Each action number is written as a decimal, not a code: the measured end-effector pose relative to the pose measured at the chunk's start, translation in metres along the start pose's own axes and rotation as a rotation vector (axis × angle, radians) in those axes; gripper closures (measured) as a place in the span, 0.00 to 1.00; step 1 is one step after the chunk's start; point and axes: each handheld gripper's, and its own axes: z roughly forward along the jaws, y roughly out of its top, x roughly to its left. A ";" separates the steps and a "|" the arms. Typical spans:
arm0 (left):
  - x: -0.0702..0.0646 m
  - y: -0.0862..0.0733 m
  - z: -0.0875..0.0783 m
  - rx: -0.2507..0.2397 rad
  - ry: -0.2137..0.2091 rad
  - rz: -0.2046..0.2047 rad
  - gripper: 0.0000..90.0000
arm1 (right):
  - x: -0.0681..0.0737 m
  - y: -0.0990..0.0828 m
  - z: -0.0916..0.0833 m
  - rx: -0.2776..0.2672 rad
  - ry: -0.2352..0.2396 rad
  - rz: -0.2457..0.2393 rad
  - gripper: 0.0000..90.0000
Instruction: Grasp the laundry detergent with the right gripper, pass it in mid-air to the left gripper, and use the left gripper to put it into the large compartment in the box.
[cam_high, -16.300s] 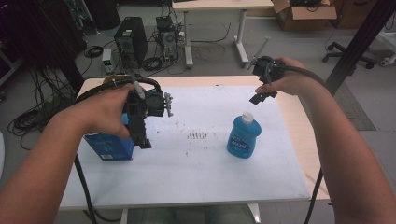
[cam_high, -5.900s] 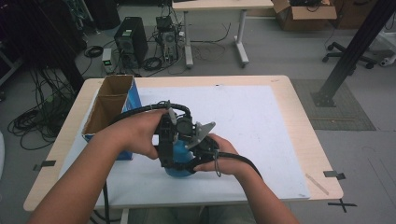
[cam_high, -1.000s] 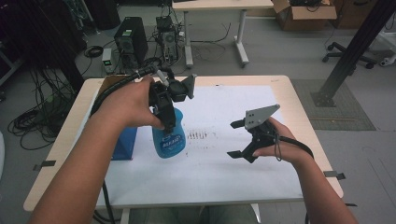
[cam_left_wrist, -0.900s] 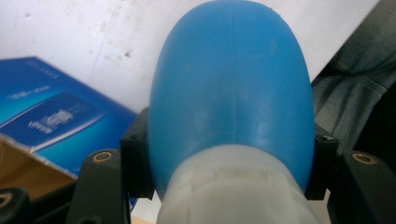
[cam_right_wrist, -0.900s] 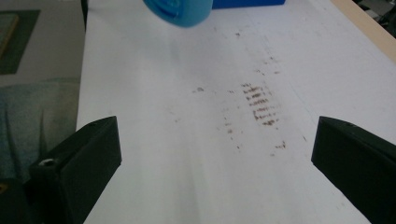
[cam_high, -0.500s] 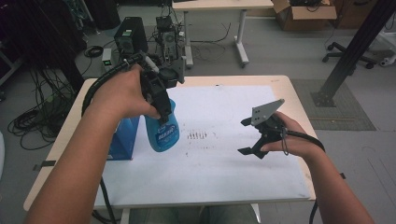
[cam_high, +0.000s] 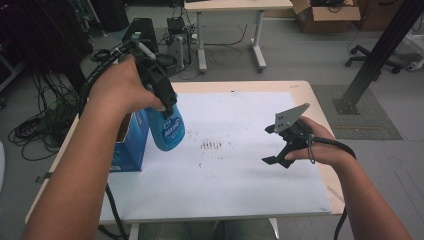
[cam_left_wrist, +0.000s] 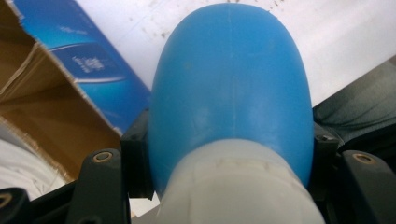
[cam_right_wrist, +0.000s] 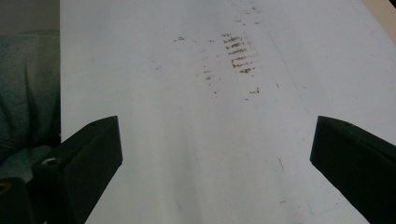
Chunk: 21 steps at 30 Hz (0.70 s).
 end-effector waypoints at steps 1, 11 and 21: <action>0.003 -0.001 -0.002 -0.002 -0.001 -0.015 0.43 | 0.000 0.000 -0.001 0.003 0.000 -0.001 0.03; 0.034 -0.011 -0.028 -0.010 0.009 -0.144 0.42 | -0.007 0.009 -0.009 0.085 0.009 -0.018 0.03; 0.070 -0.025 -0.040 -0.013 0.005 -0.278 0.42 | -0.013 0.021 -0.018 0.162 0.023 -0.044 0.03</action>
